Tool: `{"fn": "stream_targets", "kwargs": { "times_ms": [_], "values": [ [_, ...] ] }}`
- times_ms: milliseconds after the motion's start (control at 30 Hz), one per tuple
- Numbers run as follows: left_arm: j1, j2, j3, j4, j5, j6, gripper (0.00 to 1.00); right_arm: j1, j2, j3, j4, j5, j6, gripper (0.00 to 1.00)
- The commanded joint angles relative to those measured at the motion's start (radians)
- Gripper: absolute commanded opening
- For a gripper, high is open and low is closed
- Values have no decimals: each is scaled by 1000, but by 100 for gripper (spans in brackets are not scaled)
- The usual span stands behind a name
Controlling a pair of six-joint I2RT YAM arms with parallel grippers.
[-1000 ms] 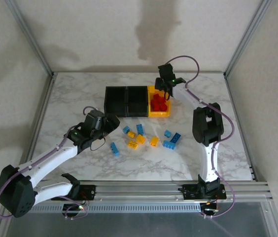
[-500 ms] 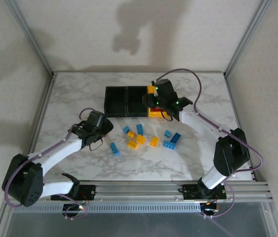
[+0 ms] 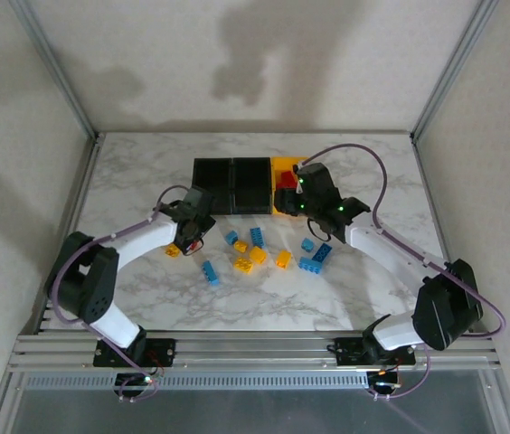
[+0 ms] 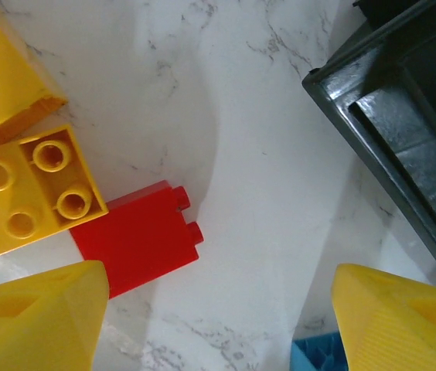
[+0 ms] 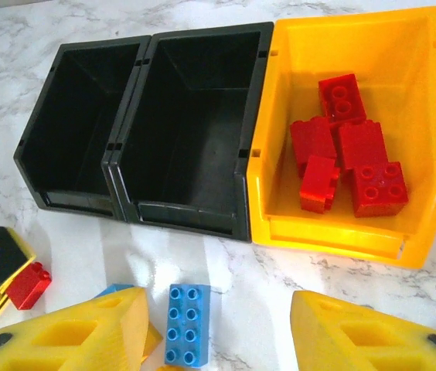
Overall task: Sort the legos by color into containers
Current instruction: Pick up the lego from the middle-left of the table.
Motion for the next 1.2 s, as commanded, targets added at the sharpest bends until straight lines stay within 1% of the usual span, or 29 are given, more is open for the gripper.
{"fn": "stream_targets", "kwargs": {
  "times_ms": [0, 100, 233, 467, 533, 600, 733, 867, 1000, 1167],
  "values": [
    [-19, 31, 47, -77, -71, -50, 78, 4, -46, -26, 0, 31, 11, 52],
    [-18, 57, 64, -96, -98, -64, 79, 4, -70, -26, -5, 33, 12, 52],
    [-18, 109, 71, -121, -99, -90, 79, 3, -89, -22, -9, 37, 10, 53],
    [-21, 165, 59, -115, -94, -114, 76, 4, -84, -25, -4, 34, 16, 53],
    [-21, 168, 59, -119, -106, -115, 73, 4, -83, -24, 0, 31, 17, 53],
    [-19, 170, 58, -136, -114, -125, 72, 4, -81, -23, 0, 26, 20, 53],
    [-26, 164, 54, -128, -56, -139, 74, 3, -74, -22, 9, 19, 22, 53],
    [-39, 137, 90, -149, -84, -150, 74, 3, -57, -22, 23, 9, 20, 53],
    [-39, 119, 120, -178, -87, -160, 74, 2, -62, -33, 35, 4, 22, 53],
    [-47, 98, 123, -210, -102, -187, 75, 2, -79, -56, 37, 7, 24, 53]
  ]
}}
